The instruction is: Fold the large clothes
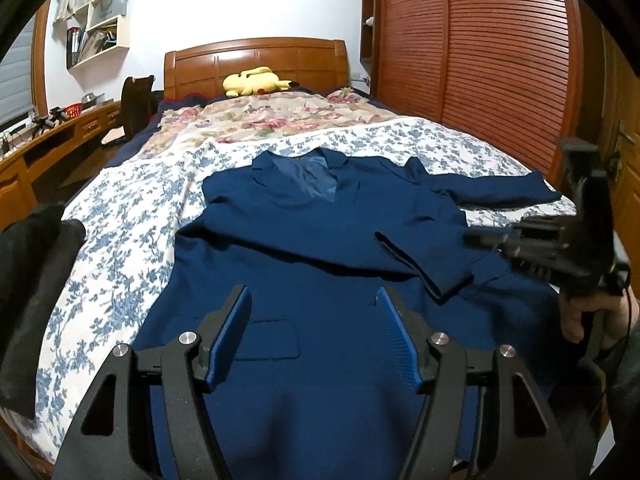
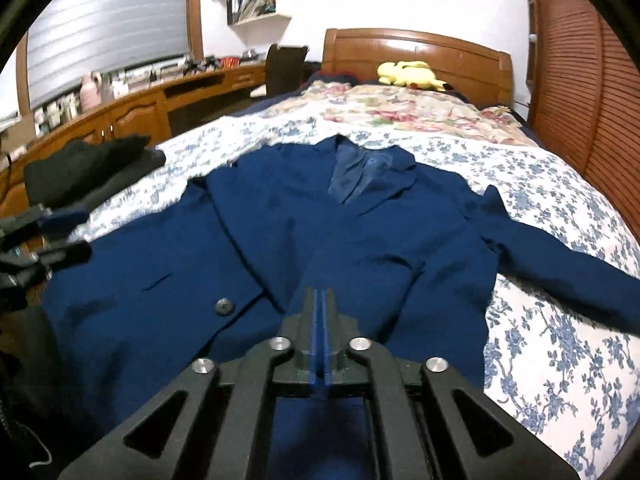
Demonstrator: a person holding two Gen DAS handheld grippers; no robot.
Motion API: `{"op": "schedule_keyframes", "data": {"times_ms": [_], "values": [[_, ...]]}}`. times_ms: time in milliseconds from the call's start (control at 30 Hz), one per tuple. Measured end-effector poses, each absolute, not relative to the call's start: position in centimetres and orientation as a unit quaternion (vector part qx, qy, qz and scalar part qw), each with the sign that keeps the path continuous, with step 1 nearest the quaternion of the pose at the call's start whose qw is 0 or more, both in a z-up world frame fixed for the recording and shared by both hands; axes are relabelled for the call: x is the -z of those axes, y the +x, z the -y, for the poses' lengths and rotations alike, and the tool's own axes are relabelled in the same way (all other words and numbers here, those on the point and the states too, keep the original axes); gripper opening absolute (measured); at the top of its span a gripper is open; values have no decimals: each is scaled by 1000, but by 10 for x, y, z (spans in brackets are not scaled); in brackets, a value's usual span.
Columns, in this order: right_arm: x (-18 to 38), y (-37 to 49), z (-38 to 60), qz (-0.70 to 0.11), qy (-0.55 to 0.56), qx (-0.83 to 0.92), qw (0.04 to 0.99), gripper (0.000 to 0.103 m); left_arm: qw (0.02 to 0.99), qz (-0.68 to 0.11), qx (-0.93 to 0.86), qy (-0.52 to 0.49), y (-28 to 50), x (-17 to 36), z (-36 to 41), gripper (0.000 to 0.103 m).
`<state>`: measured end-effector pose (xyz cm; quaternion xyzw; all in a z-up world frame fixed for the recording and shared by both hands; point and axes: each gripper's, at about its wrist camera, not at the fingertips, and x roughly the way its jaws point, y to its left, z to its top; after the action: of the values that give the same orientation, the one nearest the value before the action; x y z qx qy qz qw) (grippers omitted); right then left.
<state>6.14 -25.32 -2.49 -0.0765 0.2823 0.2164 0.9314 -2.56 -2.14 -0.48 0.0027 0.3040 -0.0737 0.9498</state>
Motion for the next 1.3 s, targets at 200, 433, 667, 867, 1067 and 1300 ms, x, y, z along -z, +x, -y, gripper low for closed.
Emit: {"op": "schedule_keyframes", "data": {"times_ms": [200,433,667,867,1067,1300], "values": [[40,76,226,-328,-105,-224,912,57,949,-302,85,3,-8,11,13,66],[64,89,206,-373,-158,-193,894,40,947,-310,89,0,-2,37,9,66],[40,84,213,-361,-147,-160,907,6,949,-299,105,2,-15,41,8,66],[7,51,249,-317,-42,-119,940,6,949,-290,122,0,-24,40,3,66],[24,40,278,-347,-20,-47,937,6,952,-279,128,-5,-32,37,-2,66],[40,45,286,-378,-21,-7,925,29,952,-275,131,-15,-30,35,-5,66]]}}
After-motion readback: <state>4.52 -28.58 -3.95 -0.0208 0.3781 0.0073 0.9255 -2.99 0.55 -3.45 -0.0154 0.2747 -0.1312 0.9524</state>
